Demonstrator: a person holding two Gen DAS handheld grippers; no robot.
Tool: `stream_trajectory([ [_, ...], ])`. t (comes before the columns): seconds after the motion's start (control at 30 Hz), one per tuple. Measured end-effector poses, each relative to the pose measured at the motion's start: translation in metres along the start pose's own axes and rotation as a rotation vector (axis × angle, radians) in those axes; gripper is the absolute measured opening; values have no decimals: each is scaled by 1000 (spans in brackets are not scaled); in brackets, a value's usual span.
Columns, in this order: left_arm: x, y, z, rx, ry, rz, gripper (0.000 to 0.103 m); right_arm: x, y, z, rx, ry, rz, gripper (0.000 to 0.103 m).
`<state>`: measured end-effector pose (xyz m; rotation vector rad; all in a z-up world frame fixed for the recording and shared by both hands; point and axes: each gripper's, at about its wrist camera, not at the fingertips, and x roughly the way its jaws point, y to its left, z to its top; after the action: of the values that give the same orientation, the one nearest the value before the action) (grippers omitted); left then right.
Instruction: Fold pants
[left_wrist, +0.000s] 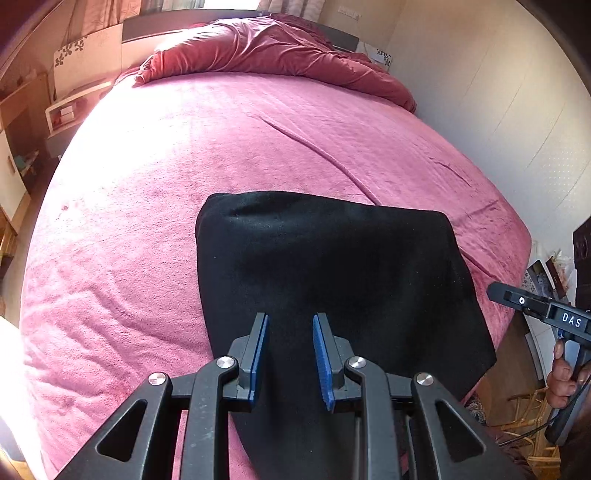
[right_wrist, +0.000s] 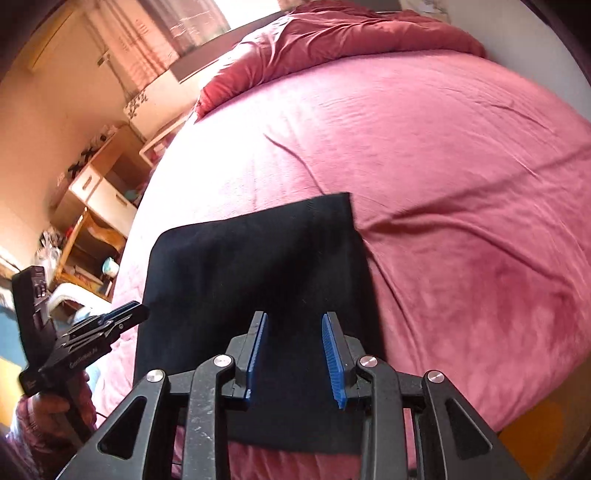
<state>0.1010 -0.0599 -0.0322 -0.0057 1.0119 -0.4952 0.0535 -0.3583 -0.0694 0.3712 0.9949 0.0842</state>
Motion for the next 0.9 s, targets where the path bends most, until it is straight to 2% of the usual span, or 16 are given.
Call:
stream_trajectory([
  [0.17, 9, -7, 3, 35, 2, 45, 25, 26, 14, 18, -32, 14, -39, 32],
  [0.4, 26, -8, 7, 59, 13, 66, 25, 46, 0, 19, -25, 47, -87, 32],
  [0.57, 40, -10, 10, 66, 24, 76, 25, 64, -5, 16, -48, 75, -181, 31],
  [0.67, 42, -9, 7, 68, 26, 79, 26, 71, -12, 14, -26, 79, -166, 30],
  [0.8, 53, -9, 3, 56, 33, 74, 31, 78, -11, 11, -57, 67, -187, 30],
  [0.9, 59, -3, 5, 17, 24, 36, 31, 83, -19, 9, -28, 51, -166, 30],
])
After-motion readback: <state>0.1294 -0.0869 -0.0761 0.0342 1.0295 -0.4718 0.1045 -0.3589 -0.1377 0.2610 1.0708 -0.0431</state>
